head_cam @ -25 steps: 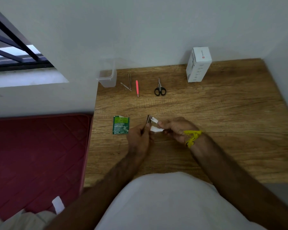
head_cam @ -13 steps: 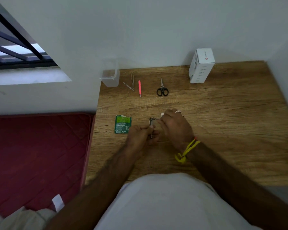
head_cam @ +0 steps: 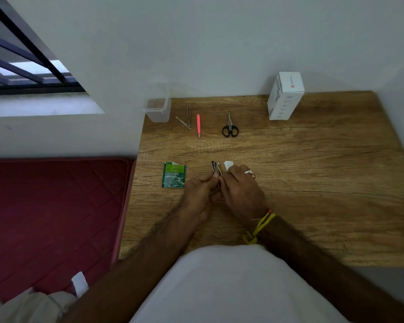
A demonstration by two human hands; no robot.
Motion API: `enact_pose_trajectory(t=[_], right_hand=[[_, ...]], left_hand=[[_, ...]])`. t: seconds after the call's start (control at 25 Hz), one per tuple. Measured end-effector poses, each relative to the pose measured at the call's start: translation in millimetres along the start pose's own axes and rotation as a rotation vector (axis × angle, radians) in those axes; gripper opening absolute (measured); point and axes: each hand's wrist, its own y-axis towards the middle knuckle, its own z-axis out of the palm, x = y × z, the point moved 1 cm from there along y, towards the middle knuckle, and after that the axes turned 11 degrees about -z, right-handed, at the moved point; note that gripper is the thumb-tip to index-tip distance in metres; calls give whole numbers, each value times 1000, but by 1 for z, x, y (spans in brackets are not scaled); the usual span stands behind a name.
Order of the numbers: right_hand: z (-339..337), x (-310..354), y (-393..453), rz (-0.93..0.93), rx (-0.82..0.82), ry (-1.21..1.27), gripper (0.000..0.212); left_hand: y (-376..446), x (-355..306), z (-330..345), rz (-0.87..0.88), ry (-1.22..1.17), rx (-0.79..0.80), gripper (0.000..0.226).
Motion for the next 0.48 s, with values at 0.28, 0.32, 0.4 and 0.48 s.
enact_pose_trajectory(t=[0.28, 0.32, 0.4, 0.48], right_hand=[[7, -3, -9, 223, 97, 288, 23], [5, -5, -10, 327, 49, 382, 20], [2, -12, -10, 561, -100, 542, 9], [2, -22, -9, 811, -172, 679, 4]], left_hand=[[-1, 2, -8, 14, 29, 75, 22], [-1, 2, -10, 7, 37, 75, 23], [-1, 5, -13, 1, 63, 44, 24], [2, 7, -18, 12, 99, -4, 23]])
